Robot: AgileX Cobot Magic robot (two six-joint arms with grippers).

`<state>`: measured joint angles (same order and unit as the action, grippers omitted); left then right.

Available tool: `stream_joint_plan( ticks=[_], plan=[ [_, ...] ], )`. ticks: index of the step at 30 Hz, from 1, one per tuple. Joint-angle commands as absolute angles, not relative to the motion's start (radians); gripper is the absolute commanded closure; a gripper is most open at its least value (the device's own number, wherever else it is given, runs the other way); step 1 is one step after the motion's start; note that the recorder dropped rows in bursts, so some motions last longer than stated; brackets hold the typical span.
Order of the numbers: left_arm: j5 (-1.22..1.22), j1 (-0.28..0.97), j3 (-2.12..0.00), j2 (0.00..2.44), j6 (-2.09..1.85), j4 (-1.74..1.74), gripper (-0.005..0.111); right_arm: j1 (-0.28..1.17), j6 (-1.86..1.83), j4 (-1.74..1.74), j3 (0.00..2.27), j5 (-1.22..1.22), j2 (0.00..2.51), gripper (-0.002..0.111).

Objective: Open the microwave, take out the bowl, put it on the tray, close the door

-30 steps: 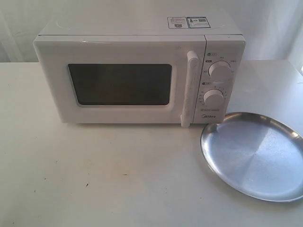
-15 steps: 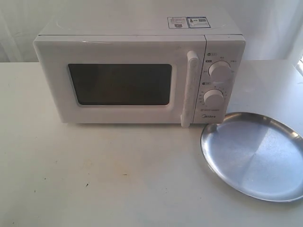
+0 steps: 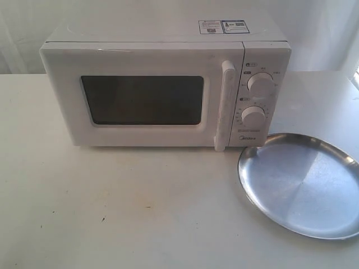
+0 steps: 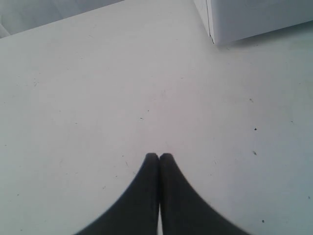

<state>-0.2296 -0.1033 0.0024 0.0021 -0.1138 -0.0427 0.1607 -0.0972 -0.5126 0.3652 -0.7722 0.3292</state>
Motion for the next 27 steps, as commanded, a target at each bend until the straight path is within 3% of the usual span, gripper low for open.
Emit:
stream_joint_plan(
  ticks=[1, 7, 14, 27],
  plan=[
    [-0.232, -0.096, 0.000, 0.000, -0.109, -0.035, 0.107, 0.155, -0.124, -0.425, 0.541, -0.791, 0.706, 0.108],
    [-0.232, -0.096, 0.000, 0.000, -0.109, -0.035, 0.107, 0.157, 0.405, 0.324, 0.794, -0.816, 1.237, 0.108],
    [-0.232, -0.096, 0.000, 0.000, -0.109, -0.035, 0.107, 0.163, 0.866, 1.004, 0.815, -0.794, 1.483, 0.108],
    [-0.232, -0.096, 0.000, 0.000, -0.109, -0.035, 0.107, 0.019, 0.904, 1.310, 0.819, -1.221, 1.741, 0.108]
  ],
)
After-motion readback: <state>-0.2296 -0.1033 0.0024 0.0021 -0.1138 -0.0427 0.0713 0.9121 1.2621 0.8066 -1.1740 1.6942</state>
